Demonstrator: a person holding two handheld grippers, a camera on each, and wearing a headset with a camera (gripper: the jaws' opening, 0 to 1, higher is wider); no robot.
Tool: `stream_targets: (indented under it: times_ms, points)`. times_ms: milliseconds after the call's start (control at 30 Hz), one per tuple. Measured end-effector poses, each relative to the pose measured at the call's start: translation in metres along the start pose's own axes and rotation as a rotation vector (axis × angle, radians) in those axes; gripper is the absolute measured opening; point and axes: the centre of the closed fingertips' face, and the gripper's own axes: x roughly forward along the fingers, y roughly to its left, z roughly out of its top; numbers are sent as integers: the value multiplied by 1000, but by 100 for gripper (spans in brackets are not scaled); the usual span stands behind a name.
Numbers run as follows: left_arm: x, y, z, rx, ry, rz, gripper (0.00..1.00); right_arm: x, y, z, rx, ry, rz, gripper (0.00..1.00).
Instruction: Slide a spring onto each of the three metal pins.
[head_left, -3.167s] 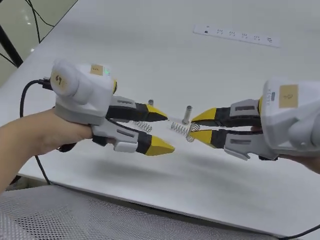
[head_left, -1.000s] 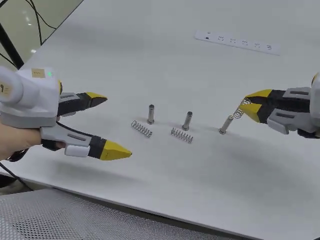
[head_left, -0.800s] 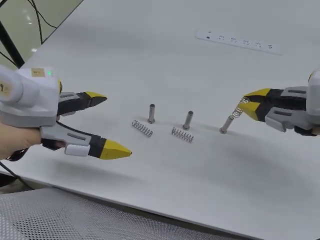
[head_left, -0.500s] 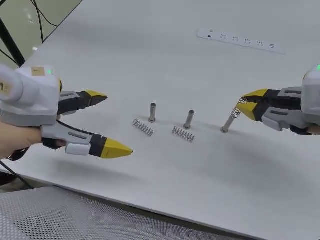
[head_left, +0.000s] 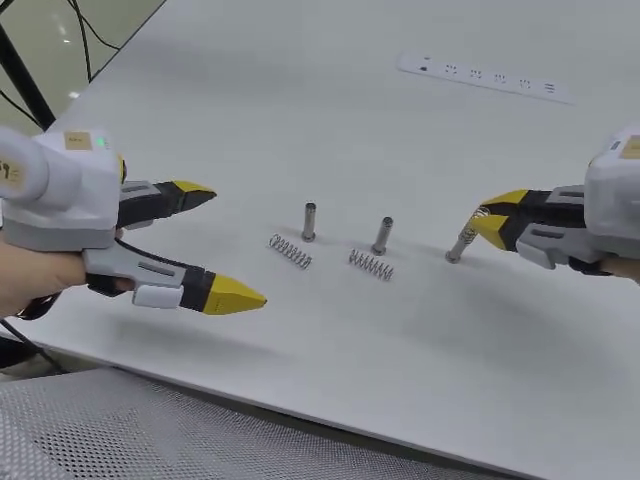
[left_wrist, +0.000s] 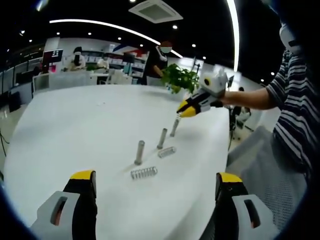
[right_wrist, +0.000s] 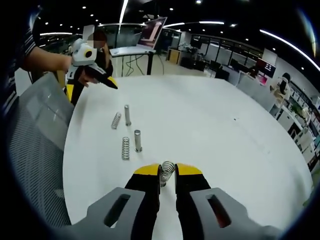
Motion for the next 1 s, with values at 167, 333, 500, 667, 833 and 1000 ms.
stream_targets:
  times_ms: [167,333,500,667,833,1000]
  points:
    - [-1,-1,1,-1,-1,2,96,6,3,-10,4,28,9,8]
    - [-1,-1,1,-5,-2,2,96,10,7,-20,-3,63,13,8]
    - [0,-2,1,-9,-3,4,95,11,10,-30,-12,87,17,8]
    - [0,-2,-1,-12,2,3,95,10,9,-27,-3,73,20,8]
    - [0,-3,0,-11,1,1,95,10,10,-27,-1,74,24,8]
    - [1,-4,0,-10,3,-1,95,11,12,-28,4,80,31,9]
